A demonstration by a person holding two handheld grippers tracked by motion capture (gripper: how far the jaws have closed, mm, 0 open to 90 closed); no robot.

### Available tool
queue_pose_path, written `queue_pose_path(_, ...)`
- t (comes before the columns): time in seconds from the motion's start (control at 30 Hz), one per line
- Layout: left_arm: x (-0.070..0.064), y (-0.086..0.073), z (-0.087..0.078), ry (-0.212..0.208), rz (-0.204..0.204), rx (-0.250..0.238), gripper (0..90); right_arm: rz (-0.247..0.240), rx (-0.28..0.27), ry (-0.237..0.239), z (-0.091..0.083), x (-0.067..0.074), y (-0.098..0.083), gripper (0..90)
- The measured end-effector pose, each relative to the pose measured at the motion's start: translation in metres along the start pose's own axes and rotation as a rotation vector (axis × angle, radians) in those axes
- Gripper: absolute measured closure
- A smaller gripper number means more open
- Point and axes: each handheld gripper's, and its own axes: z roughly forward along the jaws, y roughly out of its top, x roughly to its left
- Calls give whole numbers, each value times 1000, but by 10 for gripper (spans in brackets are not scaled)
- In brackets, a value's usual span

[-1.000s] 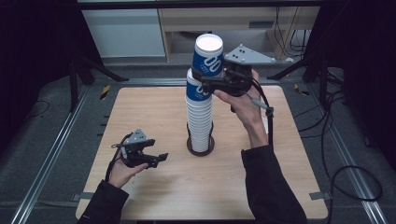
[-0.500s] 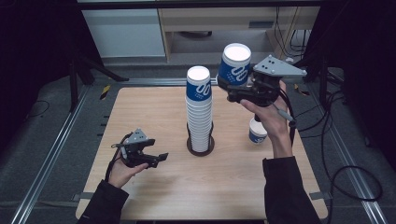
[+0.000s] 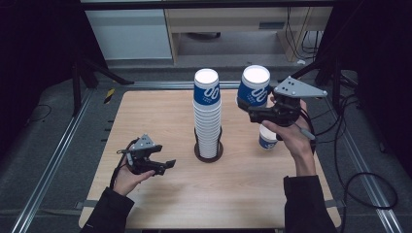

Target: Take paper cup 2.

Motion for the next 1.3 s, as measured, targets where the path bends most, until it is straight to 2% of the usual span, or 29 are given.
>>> queue_pose_path(0.37,-1,1,0,-2,5,4,176,-3,64,28,-9,-1,-36,208)
queue_pose_path(1.0,-4,1,2,-15,16,15,176,-1,146,131,-9,8,-88,207)
queue_pose_path(1.23,-5,2,0,-19,19,11,177,-16,184,169,-5,12,-98,207)
queue_pose_path(1.3,-6,2,0,-20,21,11,177,-34,200,179,-5,14,-99,207)
